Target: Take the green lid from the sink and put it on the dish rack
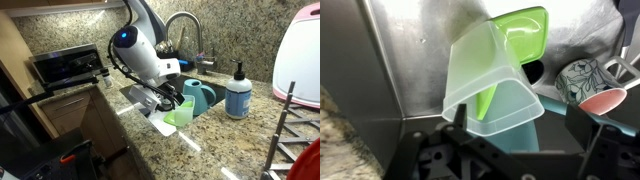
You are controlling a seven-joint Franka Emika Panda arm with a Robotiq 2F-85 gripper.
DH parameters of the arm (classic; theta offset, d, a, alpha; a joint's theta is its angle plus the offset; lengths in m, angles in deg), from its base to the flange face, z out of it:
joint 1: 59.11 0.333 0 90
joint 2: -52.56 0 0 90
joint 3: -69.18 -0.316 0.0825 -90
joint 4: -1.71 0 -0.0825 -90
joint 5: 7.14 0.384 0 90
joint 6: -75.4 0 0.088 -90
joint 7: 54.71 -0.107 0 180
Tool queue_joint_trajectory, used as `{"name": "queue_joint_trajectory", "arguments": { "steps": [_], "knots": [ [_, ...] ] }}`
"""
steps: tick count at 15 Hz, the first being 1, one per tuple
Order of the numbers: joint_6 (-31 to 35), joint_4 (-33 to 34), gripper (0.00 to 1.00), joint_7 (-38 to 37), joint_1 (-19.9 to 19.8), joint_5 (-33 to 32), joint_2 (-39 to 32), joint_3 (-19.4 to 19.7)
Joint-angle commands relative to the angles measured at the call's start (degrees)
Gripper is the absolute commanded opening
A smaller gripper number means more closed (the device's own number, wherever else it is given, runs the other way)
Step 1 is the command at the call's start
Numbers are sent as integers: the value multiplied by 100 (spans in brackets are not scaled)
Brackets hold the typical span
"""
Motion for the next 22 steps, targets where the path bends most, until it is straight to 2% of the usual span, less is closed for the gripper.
{"name": "queue_joint_trajectory", "arguments": {
  "steps": [1, 5, 6, 7, 13, 22],
  "knots": [
    [-126, 54, 100, 265, 23, 308, 50, 90],
    [-341, 78, 100, 419, 5, 742, 58, 149],
    [-470, -43, 100, -31, -129, 481, 46, -14],
    [-254, 46, 100, 194, -18, 519, 0, 66],
    [-456, -1, 100, -18, -107, 498, -129, -3],
    [-460, 190, 100, 209, 132, 1047, -136, -83]
  ]
}}
